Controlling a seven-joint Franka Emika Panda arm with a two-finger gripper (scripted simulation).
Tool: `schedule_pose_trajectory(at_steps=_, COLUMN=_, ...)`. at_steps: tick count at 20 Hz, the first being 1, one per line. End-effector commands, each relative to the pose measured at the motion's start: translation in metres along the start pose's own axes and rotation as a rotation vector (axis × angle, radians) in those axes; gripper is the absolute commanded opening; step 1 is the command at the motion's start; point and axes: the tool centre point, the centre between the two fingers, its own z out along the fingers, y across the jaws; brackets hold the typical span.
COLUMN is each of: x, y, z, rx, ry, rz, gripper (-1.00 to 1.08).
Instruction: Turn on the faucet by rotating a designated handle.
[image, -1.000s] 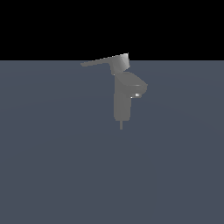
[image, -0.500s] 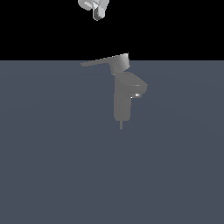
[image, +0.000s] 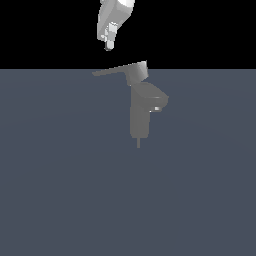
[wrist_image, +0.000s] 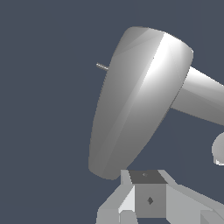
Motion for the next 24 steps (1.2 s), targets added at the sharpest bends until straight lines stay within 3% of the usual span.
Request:
schedule_pose_trajectory(at_steps=1, x=0.002, y=-0.015, z=0.011, rx=-0.009, ry=0.015, rz=0.068, gripper=-1.00)
schedule_pose_trajectory(at_steps=12, x=0.007, y=-0.065, z=0.055, rx=-0.031, ry=0.094, rz=0.299, gripper=-1.00)
schedule_pose_trajectory(at_steps=24, x=0.007, y=-0.080, z=0.071, rx=-0.032, ry=0.129, rz=0.373, gripper=-1.00)
